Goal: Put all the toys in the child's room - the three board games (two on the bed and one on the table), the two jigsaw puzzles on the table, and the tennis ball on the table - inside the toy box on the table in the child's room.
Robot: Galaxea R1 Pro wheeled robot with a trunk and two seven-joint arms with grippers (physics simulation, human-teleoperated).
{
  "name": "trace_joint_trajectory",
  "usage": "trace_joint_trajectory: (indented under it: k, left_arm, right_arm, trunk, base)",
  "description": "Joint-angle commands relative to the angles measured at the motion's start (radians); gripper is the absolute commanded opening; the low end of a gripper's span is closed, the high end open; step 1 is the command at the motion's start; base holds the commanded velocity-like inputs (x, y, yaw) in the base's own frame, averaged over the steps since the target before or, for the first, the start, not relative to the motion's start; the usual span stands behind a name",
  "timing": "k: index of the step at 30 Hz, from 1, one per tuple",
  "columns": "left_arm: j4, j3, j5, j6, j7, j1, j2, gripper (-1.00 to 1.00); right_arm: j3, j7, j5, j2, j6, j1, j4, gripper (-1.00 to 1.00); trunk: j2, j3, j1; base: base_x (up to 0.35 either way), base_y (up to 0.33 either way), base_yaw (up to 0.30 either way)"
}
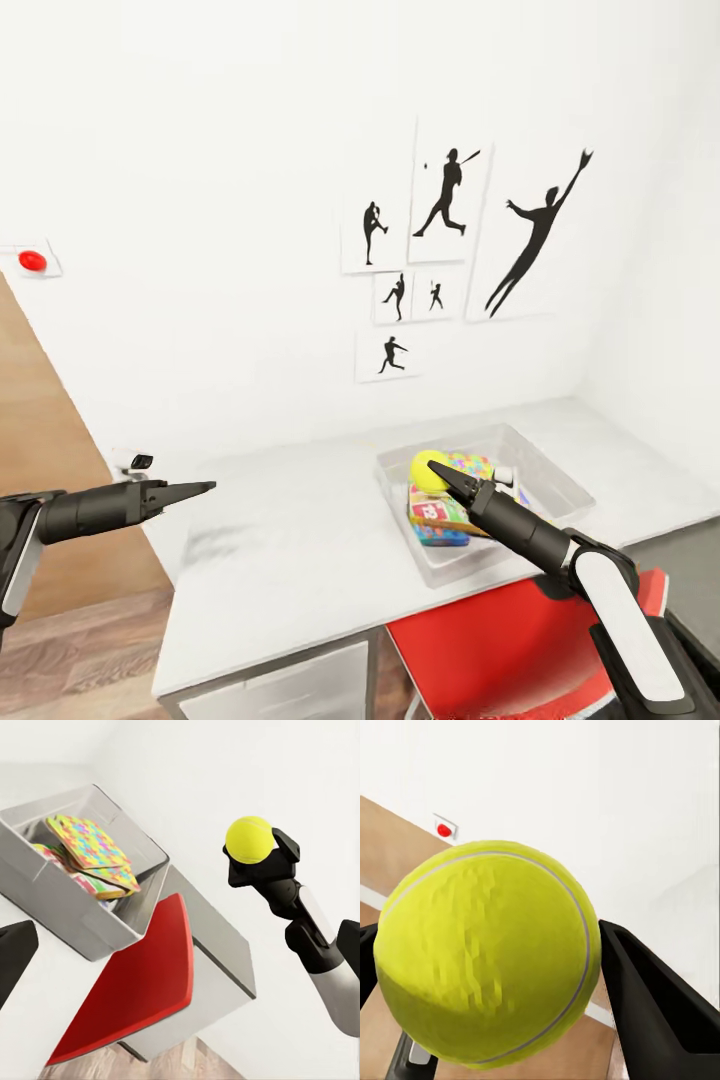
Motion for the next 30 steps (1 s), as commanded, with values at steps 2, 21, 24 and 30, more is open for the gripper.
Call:
trace_joint_trajectory:
  k: [2, 21, 24, 30]
  left_arm:
    - [-0.001, 0.000, -0.001, 0.011, -0.004, -0.001, 0.000, 1.00]
    - [-0.001, 0.000, -0.003, 0.011, -0.004, -0.001, 0.000, 1.00]
    - [-0.001, 0.000, -0.004, 0.011, -0.004, -0.001, 0.000, 1.00]
    - [-0.001, 0.000, -0.004, 0.011, -0.004, -0.001, 0.000, 1.00]
  right_arm:
    - [0.001, 0.000, -0.004, 0.000, 0.003, -0.001, 0.000, -1.00]
    - [0.001, 0.000, -0.003, 0.000, 0.003, -0.001, 0.000, -1.00]
    - [0.002, -0.001, -0.003, 0.001, 0.003, -0.001, 0.000, -1.00]
    - [0.002, -0.001, -0.003, 0.003, 0.002, -0.001, 0.000, -1.00]
  trunk:
    - [-0.002, -0.001, 0.001]
    - [-0.002, 0.009, 0.001]
    - [-0.002, 0.010, 0.001]
    - [-0.002, 0.010, 0.001]
  base:
    - [0.000, -0.192, -0.256]
    - [0.002, -0.208, -0.224]
    - [0.082, -0.167, -0.025]
    - [0.104, -0.120, -0.004]
